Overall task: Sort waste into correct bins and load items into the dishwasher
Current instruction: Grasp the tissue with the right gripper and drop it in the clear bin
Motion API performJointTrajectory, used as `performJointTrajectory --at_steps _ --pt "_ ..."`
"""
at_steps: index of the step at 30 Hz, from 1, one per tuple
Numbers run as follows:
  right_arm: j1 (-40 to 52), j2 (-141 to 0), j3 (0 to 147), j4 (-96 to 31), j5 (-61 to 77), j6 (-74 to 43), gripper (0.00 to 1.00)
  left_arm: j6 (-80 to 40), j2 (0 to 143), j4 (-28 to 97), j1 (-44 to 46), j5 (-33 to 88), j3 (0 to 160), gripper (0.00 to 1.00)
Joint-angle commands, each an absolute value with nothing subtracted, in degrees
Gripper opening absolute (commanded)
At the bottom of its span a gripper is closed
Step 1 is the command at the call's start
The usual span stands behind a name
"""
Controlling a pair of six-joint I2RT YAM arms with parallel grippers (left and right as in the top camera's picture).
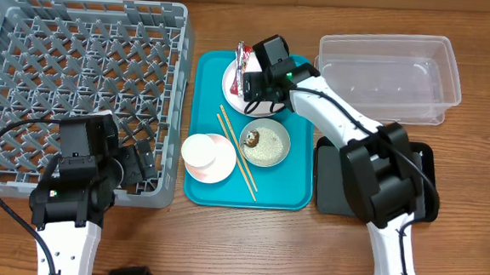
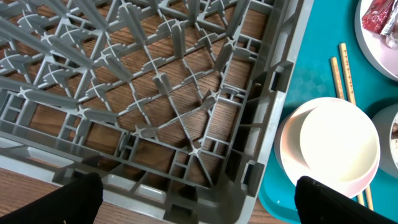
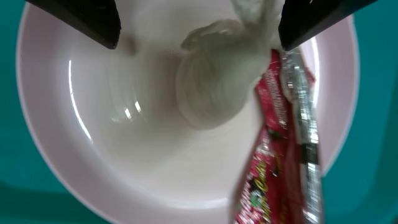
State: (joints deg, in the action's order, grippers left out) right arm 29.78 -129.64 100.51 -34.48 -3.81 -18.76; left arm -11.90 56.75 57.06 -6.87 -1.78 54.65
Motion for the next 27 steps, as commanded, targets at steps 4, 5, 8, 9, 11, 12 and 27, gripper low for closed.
performJointTrajectory --at_steps 4,5,8,9,11,12,27 --pt "30.0 -131.6 102.0 -33.9 -4.4 -21.3 0.70 -12.5 56.6 56.9 -7.2 -1.9 56.1 1.00" --pt "30.0 -131.6 102.0 -33.9 -4.4 -21.3 0.64 -12.5 56.6 56.9 -7.2 -1.9 56.1 1.00" --pt "30.0 -131.6 102.0 -33.7 -3.7 -21.3 0.42 -12.5 56.6 56.9 -7.2 -1.9 56.1 1.00" --pt "30.0 -131.6 102.0 -33.7 -3.3 -21.3 0.34 -12.5 56.6 56.9 -7.2 -1.9 56.1 1.00" --pt "30.0 -131.3 102.0 -34.0 -3.3 -21.3 0.21 -12.5 56.6 56.9 -7.2 -1.9 56.1 1.00" --pt "30.0 -130.9 102.1 -34.1 -3.3 -21.3 0.17 -12.5 56.6 56.9 -7.2 -1.9 56.1 1.00" --pt "22.0 -111.8 102.1 -41.3 -12.8 -21.1 0.11 -12.4 56.6 56.9 -7.2 -1.9 56.1 1.00"
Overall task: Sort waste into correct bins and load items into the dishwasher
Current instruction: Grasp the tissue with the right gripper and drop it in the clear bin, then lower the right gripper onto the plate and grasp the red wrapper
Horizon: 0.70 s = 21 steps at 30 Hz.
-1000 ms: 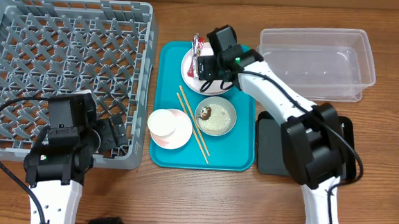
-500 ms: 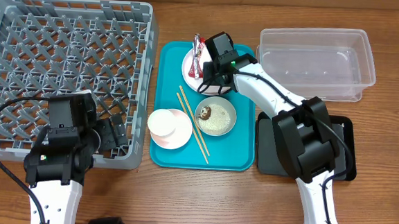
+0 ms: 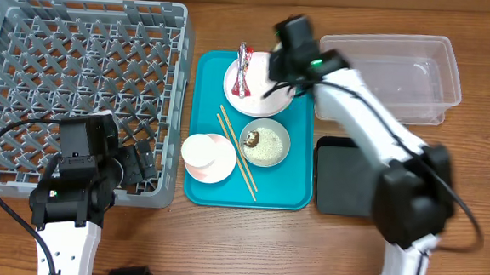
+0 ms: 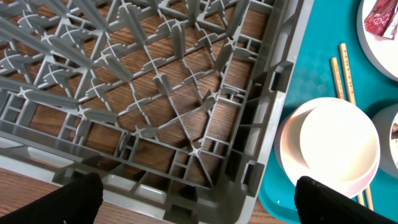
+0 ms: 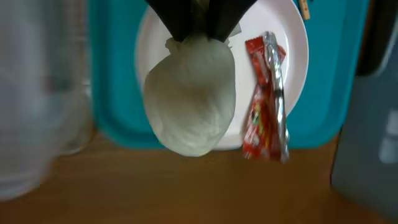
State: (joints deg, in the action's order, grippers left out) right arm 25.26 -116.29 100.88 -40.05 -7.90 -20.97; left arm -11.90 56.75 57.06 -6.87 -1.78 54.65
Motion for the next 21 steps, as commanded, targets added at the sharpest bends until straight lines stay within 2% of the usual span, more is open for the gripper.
performJointTrajectory --at_steps 1,4,5,8,10,15,21 --pt "21.0 -111.4 102.1 -42.3 -13.4 -21.1 0.11 -12.4 56.6 56.9 -7.2 -1.9 56.1 1.00" --pt "17.8 -111.4 102.0 -45.1 -13.5 -22.2 0.12 -12.4 56.6 56.9 -7.2 -1.9 56.1 1.00" --pt "16.8 -111.5 101.9 -45.7 -13.4 -23.0 0.17 -12.4 56.6 56.9 -7.2 -1.9 56.1 1.00" --pt "14.8 -111.5 101.9 -45.9 -8.7 -23.2 0.58 -12.4 56.6 56.8 -7.2 -1.9 56.1 1.00" --pt "14.3 -111.5 101.9 -44.6 -3.8 -23.2 0.72 -12.4 56.6 56.8 -7.2 -1.9 56.1 1.00" --pt "15.3 -111.5 101.9 -39.4 6.3 -23.2 0.75 -12.4 56.6 56.8 -7.2 -1.9 56.1 1.00" --pt "20.6 -112.3 101.9 -34.2 6.4 -22.3 0.77 -12.4 56.6 56.8 -7.2 -1.9 56.1 1.00"
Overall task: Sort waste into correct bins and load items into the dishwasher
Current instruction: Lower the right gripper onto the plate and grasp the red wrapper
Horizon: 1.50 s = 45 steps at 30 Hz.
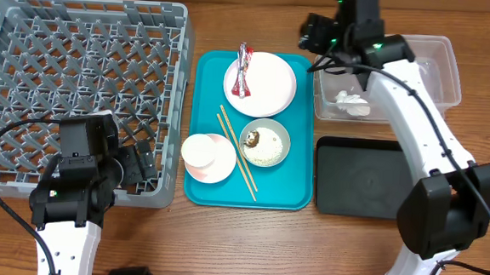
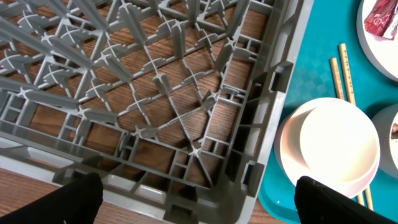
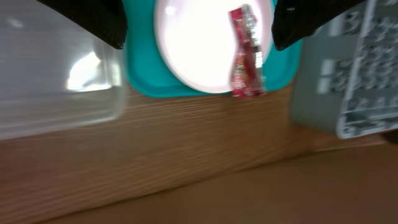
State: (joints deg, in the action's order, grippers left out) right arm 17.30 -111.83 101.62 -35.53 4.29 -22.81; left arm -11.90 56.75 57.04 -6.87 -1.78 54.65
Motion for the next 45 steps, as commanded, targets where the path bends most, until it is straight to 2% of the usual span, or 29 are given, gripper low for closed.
performJointTrajectory --at_steps 1,6,8,12,21,29,34,45 --pt "21.8 -112.9 101.9 -33.6 5.2 -22.3 0.77 -12.4 56.6 56.8 -7.2 -1.9 56.1 1.00" --pt "26.5 -117.0 101.9 -30.7 3.1 -22.3 0.77 -12.4 56.6 56.8 -7.2 -1.9 56.0 1.00" --pt "27.9 -118.9 101.9 -29.6 3.0 -22.3 0.82 -12.4 56.6 56.8 -7.2 -1.9 56.0 1.00" --pt "30.4 -122.8 101.9 -27.5 1.3 -22.3 0.82 -12.4 56.6 56.8 -7.2 -1.9 56.0 1.00" --pt "32.7 -130.0 101.9 -24.2 -1.9 -22.3 0.69 -12.4 56.6 56.8 -7.2 -1.9 56.0 1.00" --pt "33.4 -133.0 101.8 -23.7 -1.9 -22.3 0.61 -12.4 56.6 56.9 -7.2 -1.9 56.0 1.00" --pt "33.4 -133.0 101.8 -24.2 -1.9 -22.4 0.49 -12.4 56.6 56.9 -7.2 -1.9 56.0 1.00" --pt "33.8 -133.8 100.4 -24.6 -1.9 -22.3 0.50 -12.4 56.6 56.8 -7.2 -1.9 56.0 1.00"
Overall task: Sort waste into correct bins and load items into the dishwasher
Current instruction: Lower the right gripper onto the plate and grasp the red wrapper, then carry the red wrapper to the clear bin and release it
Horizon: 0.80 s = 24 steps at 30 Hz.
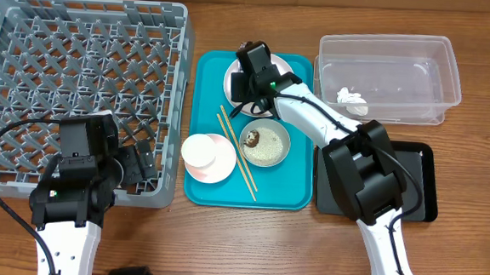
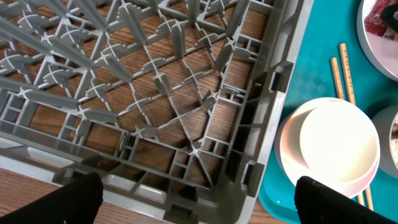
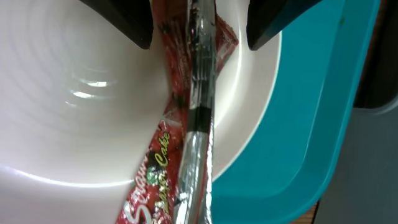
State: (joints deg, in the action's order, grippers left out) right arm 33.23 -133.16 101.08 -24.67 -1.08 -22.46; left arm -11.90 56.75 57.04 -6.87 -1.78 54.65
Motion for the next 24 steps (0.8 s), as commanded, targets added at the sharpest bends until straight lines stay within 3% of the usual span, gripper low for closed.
performJointTrajectory --at_steps 1,4,7,12,24 --pt "33.8 -133.8 100.4 -24.7 -1.9 -22.3 0.50 -12.4 56.6 56.8 -7.2 -1.9 56.0 1.00" --pt "33.7 -133.8 100.4 -24.5 -1.9 -22.3 0.43 -12.4 56.6 56.8 -7.2 -1.9 56.0 1.00" --pt "33.7 -133.8 100.4 -24.5 -1.8 -22.4 0.26 -12.4 56.6 56.8 -7.2 -1.9 56.0 1.00" --pt "33.7 -133.7 101.5 -26.0 -1.8 -22.3 0.06 -12.4 56.6 56.8 -7.2 -1.9 56.0 1.00" --pt "29.8 -126.1 107.4 -36.3 -1.9 -22.3 0.04 -12.3 56.6 56.8 -7.2 -1.9 56.0 1.00"
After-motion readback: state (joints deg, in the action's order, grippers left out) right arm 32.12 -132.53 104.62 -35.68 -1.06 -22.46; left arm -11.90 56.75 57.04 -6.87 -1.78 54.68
